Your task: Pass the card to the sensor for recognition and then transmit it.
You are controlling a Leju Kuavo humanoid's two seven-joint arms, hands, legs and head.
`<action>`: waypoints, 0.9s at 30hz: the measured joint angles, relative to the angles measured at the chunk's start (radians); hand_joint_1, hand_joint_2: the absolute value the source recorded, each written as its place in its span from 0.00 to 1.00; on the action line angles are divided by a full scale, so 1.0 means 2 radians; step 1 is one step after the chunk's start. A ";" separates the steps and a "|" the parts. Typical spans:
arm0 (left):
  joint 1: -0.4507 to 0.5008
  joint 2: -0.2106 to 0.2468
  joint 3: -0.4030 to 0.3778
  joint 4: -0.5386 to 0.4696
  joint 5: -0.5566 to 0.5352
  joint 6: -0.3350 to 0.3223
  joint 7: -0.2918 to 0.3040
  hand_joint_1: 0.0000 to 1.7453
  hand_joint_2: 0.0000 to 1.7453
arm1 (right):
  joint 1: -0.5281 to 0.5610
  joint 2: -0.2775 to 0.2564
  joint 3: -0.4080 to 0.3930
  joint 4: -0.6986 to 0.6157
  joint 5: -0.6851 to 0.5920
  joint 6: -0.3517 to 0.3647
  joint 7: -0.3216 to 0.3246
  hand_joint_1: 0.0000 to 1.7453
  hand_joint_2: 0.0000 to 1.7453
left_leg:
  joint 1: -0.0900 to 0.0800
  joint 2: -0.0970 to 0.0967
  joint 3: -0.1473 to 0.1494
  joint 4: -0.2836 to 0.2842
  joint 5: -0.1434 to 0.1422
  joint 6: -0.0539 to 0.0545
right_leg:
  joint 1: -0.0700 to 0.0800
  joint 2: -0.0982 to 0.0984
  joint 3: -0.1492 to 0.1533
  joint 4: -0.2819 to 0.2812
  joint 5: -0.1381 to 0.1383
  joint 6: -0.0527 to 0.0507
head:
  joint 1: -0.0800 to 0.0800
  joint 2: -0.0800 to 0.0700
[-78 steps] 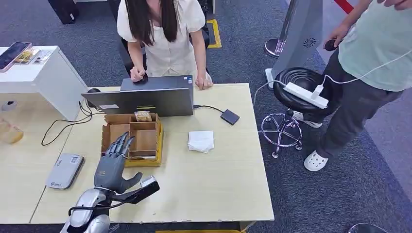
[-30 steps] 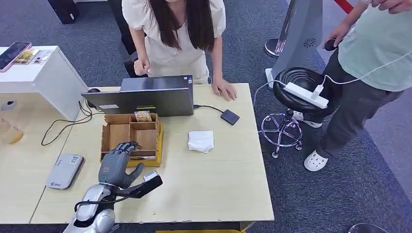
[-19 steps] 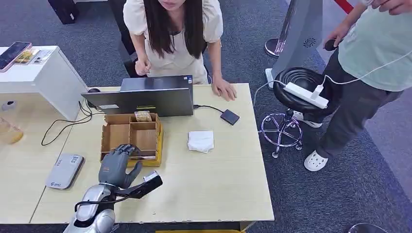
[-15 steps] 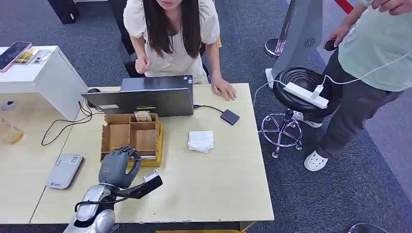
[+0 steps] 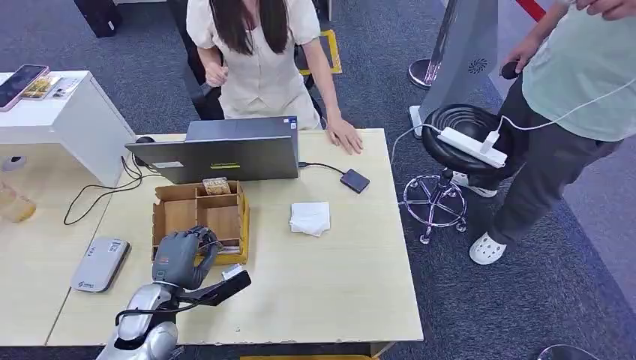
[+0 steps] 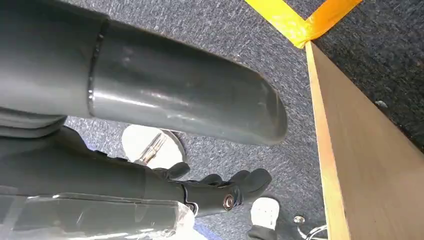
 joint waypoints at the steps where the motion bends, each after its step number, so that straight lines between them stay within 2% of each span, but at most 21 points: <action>1: 0.000 0.000 0.000 0.000 0.000 0.000 0.000 1.00 1.00 | 0.000 0.000 0.000 0.000 0.000 0.000 0.000 0.00 0.00 | 0.000 0.000 0.000 0.000 0.000 0.000 | 0.000 0.000 0.000 0.000 0.000 0.000 | 0.000 0.000; 9: 0.000 0.000 0.000 0.001 0.012 0.010 -0.006 1.00 1.00 | 0.000 0.000 -0.002 0.000 0.000 0.000 0.000 0.00 0.00 | 0.000 0.000 0.000 0.000 0.000 0.000 | 0.000 0.000 0.000 0.000 0.000 0.000 | 0.000 0.000; 14: -0.007 0.004 0.009 -0.010 0.047 0.033 -0.020 1.00 1.00 | 0.000 0.000 -0.003 0.000 0.002 0.000 0.000 0.00 0.00 | 0.000 0.000 0.000 0.000 0.000 0.000 | 0.000 0.000 0.000 0.000 0.000 0.000 | 0.000 0.000; 19: -0.030 0.017 0.025 -0.038 0.082 0.057 -0.036 1.00 1.00 | 0.001 0.000 -0.005 0.000 0.005 0.000 0.000 0.00 0.00 | 0.000 0.000 0.000 0.000 0.000 0.000 | 0.000 0.000 0.000 0.000 0.000 0.000 | 0.000 0.000; 27: -0.071 0.042 0.054 -0.065 0.112 0.070 -0.051 1.00 1.00 | 0.001 0.004 -0.007 0.000 0.009 0.000 0.000 0.00 0.00 | 0.000 0.000 0.000 0.000 0.000 0.000 | 0.000 0.000 0.000 0.000 0.000 0.000 | 0.000 0.000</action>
